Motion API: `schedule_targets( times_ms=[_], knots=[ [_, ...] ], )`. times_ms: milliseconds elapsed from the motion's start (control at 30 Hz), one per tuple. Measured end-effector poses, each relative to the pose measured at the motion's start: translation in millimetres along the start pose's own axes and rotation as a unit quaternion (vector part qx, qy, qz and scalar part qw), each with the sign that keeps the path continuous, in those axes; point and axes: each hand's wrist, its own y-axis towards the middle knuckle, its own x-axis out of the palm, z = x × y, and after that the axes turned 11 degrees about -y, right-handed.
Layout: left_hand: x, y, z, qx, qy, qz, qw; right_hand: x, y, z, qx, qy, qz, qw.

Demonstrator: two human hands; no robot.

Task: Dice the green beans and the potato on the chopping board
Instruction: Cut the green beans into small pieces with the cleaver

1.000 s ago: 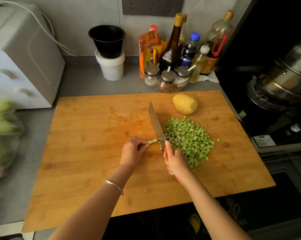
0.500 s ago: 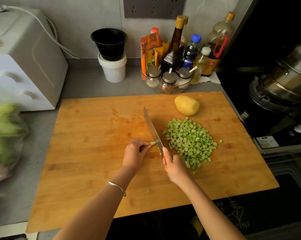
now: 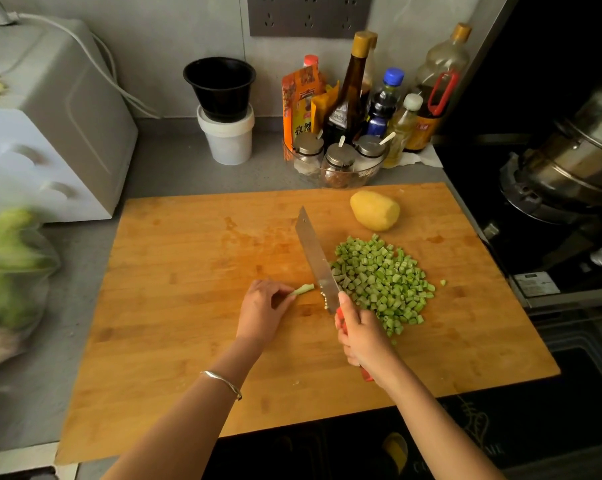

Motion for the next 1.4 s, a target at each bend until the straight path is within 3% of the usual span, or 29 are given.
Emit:
schedule_targets(
  times_ms=[200, 467, 700, 967, 1100, 1267, 1400],
  knots=[
    [2, 2, -1, -0.008, -0.020, 0.000, 1.000, 15, 3, 6, 0.020, -0.068, 0.002, 0.997],
    [0, 0, -1, 0.008, -0.003, -0.005, 1.000, 20, 22, -3, 0.003, -0.069, 0.060, 0.996],
    [-3, -8, -8, 0.003, 0.004, 0.022, 1.000, 20, 2, 6, -0.040, -0.067, 0.011, 0.997],
    [-3, -5, -5, 0.000, 0.000, 0.011, 1.000, 32, 14, -8, -0.021, -0.171, 0.034, 0.985],
    [-4, -5, -5, -0.006, 0.003, 0.012, 1.000, 26, 18, 2, -0.003, -0.082, 0.039, 0.996],
    [3, 2, 2, -0.005, -0.004, 0.000, 1.000, 10, 17, 11, 0.003, -0.055, 0.079, 0.995],
    [9, 4, 5, -0.026, 0.001, -0.004, 1.000, 7, 6, 5, -0.018, -0.041, 0.055, 0.997]
  ],
)
